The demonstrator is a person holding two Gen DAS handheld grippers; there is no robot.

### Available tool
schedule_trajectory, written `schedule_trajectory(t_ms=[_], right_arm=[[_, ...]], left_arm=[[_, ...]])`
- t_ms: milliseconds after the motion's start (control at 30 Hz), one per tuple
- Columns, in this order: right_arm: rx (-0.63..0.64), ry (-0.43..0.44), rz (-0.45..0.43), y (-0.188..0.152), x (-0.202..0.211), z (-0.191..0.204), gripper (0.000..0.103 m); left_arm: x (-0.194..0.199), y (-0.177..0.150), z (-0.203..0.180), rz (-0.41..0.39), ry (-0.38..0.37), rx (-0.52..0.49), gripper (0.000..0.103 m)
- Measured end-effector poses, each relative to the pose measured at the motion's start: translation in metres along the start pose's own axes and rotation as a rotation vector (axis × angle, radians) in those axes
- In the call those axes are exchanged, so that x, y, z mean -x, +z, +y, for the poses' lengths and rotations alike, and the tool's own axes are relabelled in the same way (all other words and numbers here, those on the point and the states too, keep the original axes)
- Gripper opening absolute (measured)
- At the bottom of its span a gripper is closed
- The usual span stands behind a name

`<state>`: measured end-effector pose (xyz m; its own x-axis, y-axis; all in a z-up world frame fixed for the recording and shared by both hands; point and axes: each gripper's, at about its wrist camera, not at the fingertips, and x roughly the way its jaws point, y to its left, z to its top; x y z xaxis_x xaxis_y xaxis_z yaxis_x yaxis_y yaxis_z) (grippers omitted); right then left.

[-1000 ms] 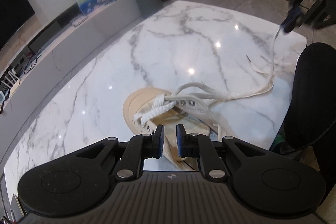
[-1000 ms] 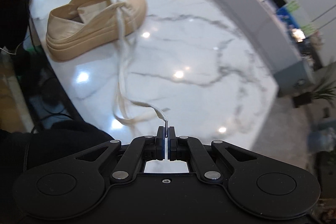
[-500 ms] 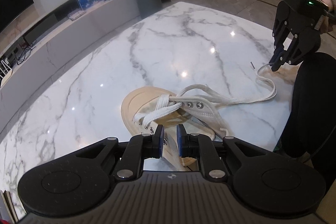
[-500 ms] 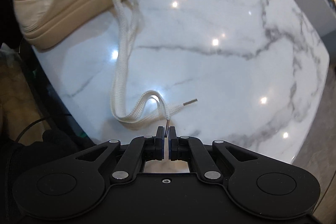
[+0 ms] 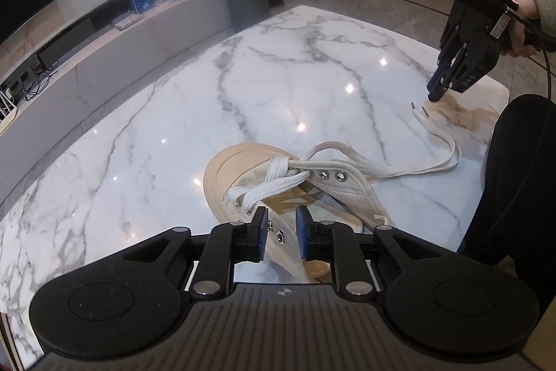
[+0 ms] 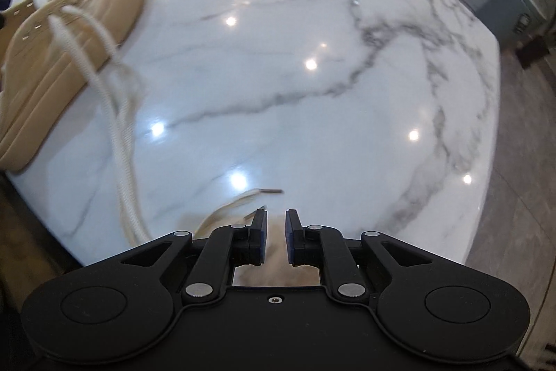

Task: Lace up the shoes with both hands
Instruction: 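Pull the white lace away from the sneaker with the right gripper, then draw the lace fully through the eyelet with the right gripper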

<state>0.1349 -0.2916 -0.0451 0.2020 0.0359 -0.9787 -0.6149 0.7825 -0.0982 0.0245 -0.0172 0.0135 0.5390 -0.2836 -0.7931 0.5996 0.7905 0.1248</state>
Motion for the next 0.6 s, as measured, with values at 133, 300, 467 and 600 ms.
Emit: schedule_trajectory(t_ms=[133, 300, 467, 600], right_arm=[[-0.021, 0.057, 0.009, 0.000, -0.006, 0.005, 0.011], [-0.041, 0.064, 0.024, 0.003, -0.017, 0.008, 0.011], [-0.045, 0.061, 0.000, 0.007, -0.011, 0.012, 0.011], [-0.061, 0.084, 0.011, 0.009, -0.008, 0.017, 0.013]], left_arm=[[0.001, 0.000, 0.000, 0.000, 0.001, -0.004, 0.018], [0.001, 0.001, -0.001, 0.004, 0.007, -0.012, 0.018], [0.000, 0.002, -0.001, 0.006, 0.008, -0.016, 0.019], [0.000, 0.002, -0.004, 0.010, 0.019, -0.033, 0.019]])
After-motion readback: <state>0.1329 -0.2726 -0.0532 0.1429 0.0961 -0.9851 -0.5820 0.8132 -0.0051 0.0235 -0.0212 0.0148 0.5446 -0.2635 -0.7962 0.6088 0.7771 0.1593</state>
